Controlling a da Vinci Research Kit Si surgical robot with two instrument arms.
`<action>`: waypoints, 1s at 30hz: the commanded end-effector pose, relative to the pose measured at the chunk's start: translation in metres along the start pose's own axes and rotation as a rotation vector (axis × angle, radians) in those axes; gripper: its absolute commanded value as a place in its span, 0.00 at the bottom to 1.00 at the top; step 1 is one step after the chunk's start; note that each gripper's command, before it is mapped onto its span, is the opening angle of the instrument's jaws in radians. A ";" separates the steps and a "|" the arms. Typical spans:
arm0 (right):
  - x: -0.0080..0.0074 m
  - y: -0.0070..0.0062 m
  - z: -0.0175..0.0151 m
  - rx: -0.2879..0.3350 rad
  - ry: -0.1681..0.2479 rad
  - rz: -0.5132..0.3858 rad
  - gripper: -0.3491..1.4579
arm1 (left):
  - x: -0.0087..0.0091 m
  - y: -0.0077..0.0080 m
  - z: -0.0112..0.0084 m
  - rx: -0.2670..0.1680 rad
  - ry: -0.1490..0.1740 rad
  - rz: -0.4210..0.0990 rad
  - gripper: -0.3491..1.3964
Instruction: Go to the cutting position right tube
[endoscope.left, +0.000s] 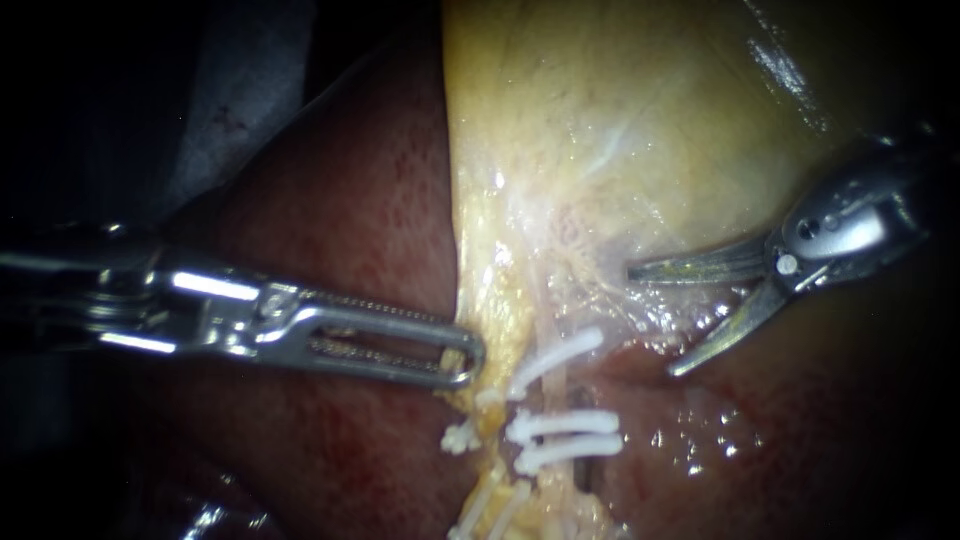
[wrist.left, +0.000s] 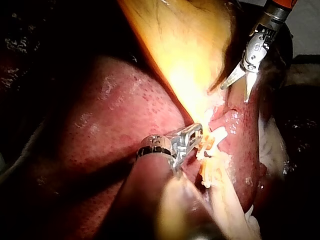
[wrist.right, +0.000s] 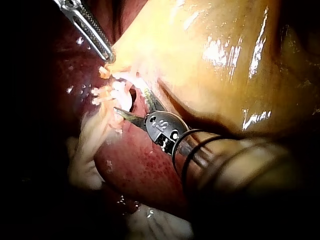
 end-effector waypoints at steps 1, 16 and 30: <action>0.0000 0.0000 0.0000 0.000 0.000 0.000 0.90 | 0.0000 0.0000 0.0000 0.000 0.001 0.000 0.00; -0.0006 -0.0028 -0.0005 0.065 -0.032 0.265 0.73 | -0.0004 -0.0004 -0.0017 0.014 0.009 -0.003 0.00; -0.0030 -0.0049 0.0044 0.142 -0.114 0.343 0.45 | -0.0011 -0.0027 -0.0058 0.011 -0.001 -0.014 0.00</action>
